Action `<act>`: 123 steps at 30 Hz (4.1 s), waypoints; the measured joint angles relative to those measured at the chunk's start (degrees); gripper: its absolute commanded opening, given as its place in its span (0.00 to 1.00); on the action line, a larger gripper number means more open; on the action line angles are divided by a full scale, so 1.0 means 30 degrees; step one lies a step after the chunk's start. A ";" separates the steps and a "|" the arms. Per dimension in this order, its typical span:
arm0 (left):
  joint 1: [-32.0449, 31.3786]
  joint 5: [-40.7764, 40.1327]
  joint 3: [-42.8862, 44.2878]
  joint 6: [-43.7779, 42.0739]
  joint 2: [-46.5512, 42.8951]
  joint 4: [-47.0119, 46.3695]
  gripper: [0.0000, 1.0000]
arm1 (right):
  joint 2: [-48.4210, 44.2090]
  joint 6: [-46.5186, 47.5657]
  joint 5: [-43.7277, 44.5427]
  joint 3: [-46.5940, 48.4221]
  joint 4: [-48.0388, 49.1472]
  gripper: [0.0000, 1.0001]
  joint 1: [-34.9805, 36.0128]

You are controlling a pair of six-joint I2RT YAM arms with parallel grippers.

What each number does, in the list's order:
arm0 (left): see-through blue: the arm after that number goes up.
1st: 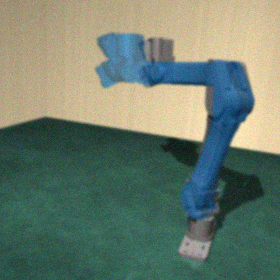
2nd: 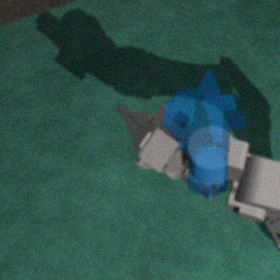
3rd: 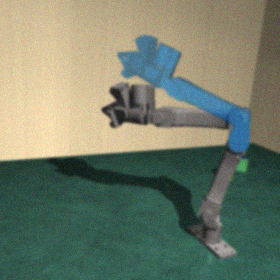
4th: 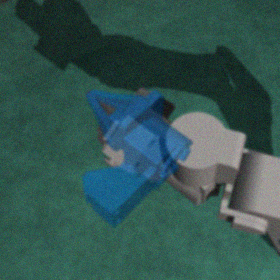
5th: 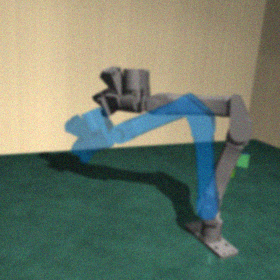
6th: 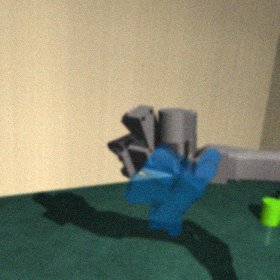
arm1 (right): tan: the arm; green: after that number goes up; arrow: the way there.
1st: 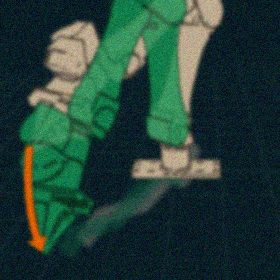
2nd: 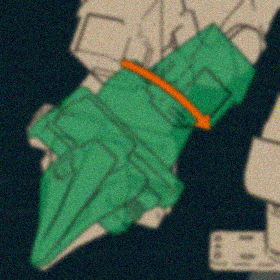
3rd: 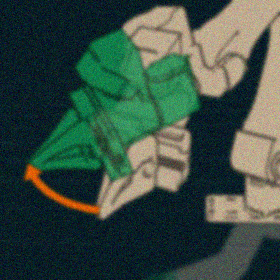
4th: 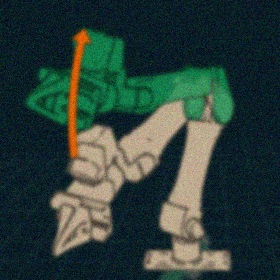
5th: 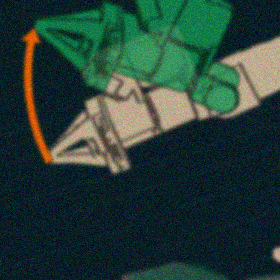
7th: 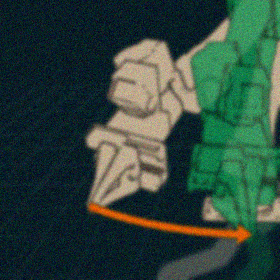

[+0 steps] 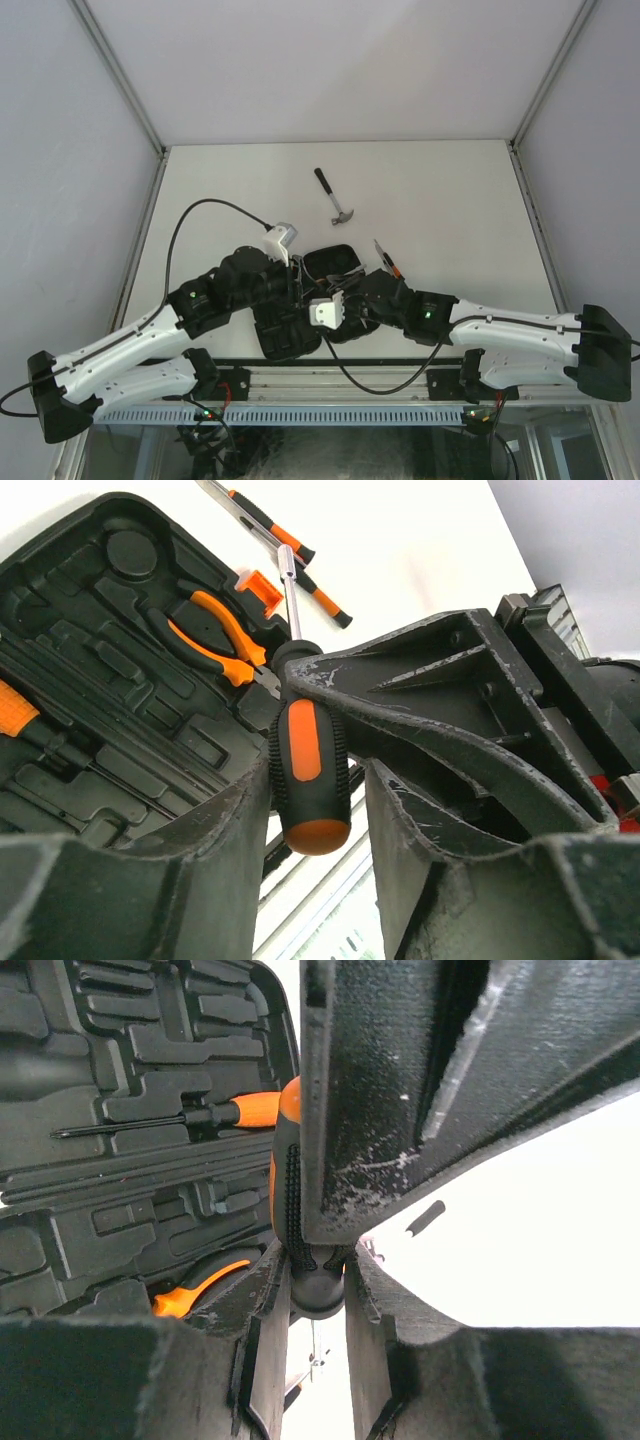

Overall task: Sort the tools into containers
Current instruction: Pick up the screwdriver from the center of the board.

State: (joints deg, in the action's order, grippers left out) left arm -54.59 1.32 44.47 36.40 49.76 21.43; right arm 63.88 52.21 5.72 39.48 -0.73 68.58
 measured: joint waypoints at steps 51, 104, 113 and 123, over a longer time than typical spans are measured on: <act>-0.0015 -0.5938 -0.0474 -0.1355 -0.6215 -0.0342 0.00 | -0.4575 -3.1824 0.3497 -0.1821 0.6069 0.61 -0.3723; -0.0015 -0.3133 -0.1902 -0.2091 -0.6113 -0.2229 0.62 | 0.1144 -4.4464 0.3519 -0.0867 0.9530 0.00 -0.2732; -0.0029 -0.3759 -0.1902 -0.2193 -0.7140 -0.0867 0.64 | -0.1421 -3.8607 0.3337 -0.0291 0.4889 0.00 -0.3825; -0.0029 -0.5107 -0.1894 -0.1370 -0.7563 -0.0328 0.69 | -0.2098 -3.0563 -0.2827 0.0146 0.1749 0.00 -0.4320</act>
State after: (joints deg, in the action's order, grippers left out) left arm -54.68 -14.00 38.79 32.29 27.07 20.45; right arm 57.58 -39.48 -2.76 39.92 4.51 55.61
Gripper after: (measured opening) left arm 0.664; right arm 0.272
